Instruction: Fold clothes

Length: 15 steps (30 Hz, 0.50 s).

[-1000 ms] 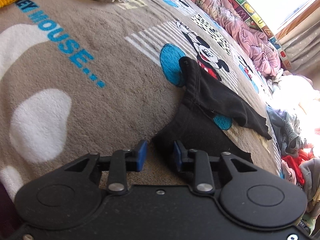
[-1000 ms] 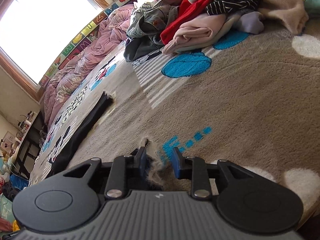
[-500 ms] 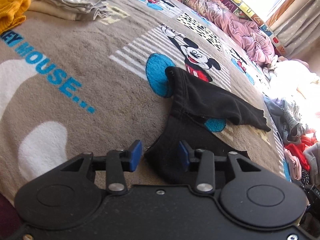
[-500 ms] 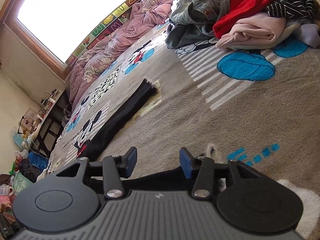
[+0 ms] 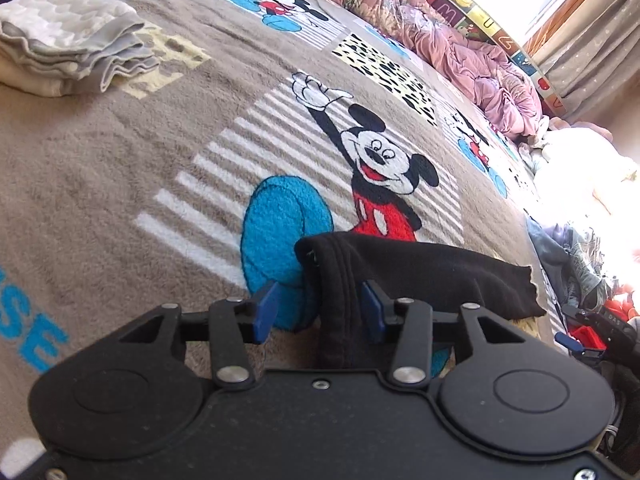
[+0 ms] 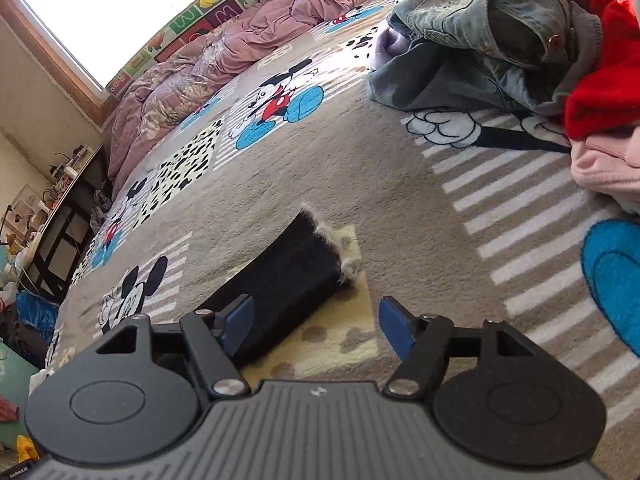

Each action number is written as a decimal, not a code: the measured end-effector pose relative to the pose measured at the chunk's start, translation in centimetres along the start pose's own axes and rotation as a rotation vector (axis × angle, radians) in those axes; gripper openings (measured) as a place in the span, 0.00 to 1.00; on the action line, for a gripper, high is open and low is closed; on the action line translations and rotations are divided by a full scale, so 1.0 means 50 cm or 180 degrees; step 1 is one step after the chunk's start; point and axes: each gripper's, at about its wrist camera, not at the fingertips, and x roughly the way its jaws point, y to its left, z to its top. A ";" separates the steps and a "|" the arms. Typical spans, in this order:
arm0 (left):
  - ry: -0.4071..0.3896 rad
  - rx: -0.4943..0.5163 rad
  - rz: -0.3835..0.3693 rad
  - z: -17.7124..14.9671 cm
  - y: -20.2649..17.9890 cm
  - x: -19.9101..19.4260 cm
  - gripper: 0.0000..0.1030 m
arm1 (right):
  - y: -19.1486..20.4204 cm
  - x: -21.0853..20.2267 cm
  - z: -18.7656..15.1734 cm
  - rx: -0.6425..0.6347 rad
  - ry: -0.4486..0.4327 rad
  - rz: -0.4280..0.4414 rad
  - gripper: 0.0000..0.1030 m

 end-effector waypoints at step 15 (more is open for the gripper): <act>-0.0143 0.0264 -0.0129 0.010 -0.021 0.054 0.10 | -0.010 0.074 0.026 -0.0017 -0.0307 0.0218 0.12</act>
